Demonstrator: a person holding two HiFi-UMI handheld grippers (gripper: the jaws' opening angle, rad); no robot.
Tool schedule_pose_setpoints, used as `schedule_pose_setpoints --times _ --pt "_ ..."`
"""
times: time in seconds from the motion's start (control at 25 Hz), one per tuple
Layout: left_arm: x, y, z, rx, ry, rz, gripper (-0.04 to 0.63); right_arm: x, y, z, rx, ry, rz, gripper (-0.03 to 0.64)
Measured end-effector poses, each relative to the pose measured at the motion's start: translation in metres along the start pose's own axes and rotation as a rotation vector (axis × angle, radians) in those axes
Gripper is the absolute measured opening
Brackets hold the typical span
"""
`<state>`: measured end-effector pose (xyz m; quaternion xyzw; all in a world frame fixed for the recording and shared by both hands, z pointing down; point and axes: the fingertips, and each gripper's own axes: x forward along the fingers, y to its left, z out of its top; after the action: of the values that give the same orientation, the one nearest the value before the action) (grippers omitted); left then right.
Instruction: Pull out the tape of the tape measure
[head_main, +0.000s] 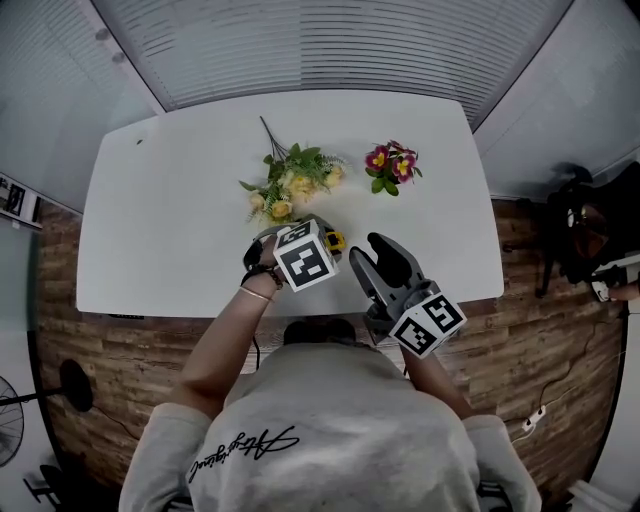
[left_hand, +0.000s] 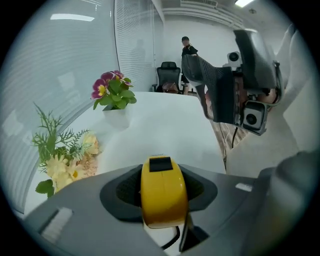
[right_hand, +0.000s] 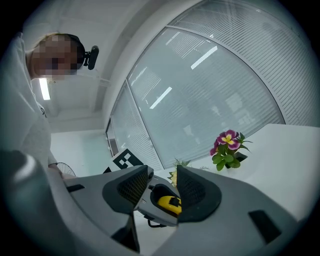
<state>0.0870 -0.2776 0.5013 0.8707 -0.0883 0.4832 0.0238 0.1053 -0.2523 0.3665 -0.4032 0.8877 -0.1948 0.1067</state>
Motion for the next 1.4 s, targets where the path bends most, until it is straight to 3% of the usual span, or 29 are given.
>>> schedule_pose_setpoints --times 0.2,0.44,0.56,0.8,1.04,1.24,1.4 --pt "0.013 -0.006 -0.005 0.049 0.107 -0.052 0.173 -0.002 -0.002 0.000 0.003 0.001 0.003 0.162" --pt "0.014 -0.007 -0.003 0.042 0.050 -0.026 0.173 -0.005 -0.006 0.002 0.014 -0.002 -0.005 0.161" --pt "0.013 -0.003 0.000 0.051 -0.001 0.039 0.180 -0.004 -0.007 0.003 0.015 -0.006 -0.003 0.162" --pt "-0.013 -0.001 0.019 0.032 -0.210 0.173 0.244 -0.001 -0.003 0.004 -0.012 0.002 0.002 0.173" --pt "-0.068 0.003 0.033 -0.041 -0.438 0.287 0.244 0.004 0.005 0.018 -0.056 -0.013 0.027 0.178" --pt "-0.129 0.020 0.026 -0.191 -0.657 0.428 0.167 0.006 0.008 0.035 -0.082 -0.039 0.026 0.181" --pt "-0.172 0.025 0.024 -0.280 -0.813 0.483 0.164 0.003 0.011 0.048 -0.081 -0.062 0.027 0.181"
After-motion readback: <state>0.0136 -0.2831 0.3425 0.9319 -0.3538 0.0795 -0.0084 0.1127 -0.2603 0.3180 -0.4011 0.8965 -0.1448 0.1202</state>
